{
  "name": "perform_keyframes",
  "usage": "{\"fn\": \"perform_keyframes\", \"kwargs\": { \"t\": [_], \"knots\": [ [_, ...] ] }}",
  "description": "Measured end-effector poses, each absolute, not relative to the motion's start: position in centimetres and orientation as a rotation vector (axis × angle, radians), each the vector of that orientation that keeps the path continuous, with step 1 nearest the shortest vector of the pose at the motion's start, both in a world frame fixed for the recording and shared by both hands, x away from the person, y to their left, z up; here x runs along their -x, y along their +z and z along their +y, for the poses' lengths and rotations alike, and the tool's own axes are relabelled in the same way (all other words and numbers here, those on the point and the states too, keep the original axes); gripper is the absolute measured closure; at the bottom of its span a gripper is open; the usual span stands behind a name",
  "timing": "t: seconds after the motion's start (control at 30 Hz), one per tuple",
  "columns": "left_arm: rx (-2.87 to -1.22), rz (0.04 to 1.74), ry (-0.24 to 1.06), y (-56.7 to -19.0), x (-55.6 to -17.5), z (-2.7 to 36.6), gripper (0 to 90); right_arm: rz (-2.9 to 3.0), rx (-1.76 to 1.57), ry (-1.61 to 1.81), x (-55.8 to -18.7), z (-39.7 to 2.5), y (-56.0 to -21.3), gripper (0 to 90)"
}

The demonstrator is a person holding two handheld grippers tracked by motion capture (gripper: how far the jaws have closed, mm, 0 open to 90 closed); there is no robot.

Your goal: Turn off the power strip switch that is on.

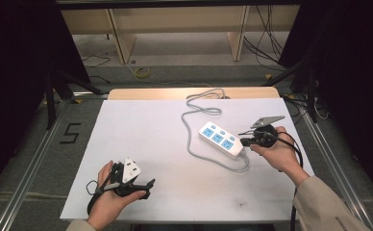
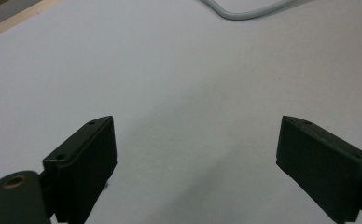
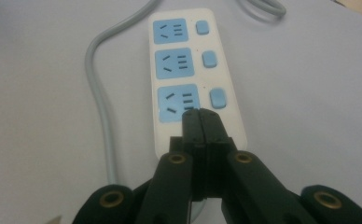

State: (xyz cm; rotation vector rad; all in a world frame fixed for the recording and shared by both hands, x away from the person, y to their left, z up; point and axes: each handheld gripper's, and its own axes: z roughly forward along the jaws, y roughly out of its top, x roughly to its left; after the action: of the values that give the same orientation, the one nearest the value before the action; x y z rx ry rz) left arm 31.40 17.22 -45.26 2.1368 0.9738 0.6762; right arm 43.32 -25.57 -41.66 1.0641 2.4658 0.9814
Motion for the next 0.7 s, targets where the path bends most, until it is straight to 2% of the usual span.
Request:
{"fn": "perform_keyframes", "kwargs": {
  "t": [0.7],
  "knots": [
    [-2.134, 0.975, 0.677, -45.3, -31.4, 17.2, 11.9, 2.445, -1.055, 1.038, -41.4, -26.2, -41.8, 90.0]
  ]
}}
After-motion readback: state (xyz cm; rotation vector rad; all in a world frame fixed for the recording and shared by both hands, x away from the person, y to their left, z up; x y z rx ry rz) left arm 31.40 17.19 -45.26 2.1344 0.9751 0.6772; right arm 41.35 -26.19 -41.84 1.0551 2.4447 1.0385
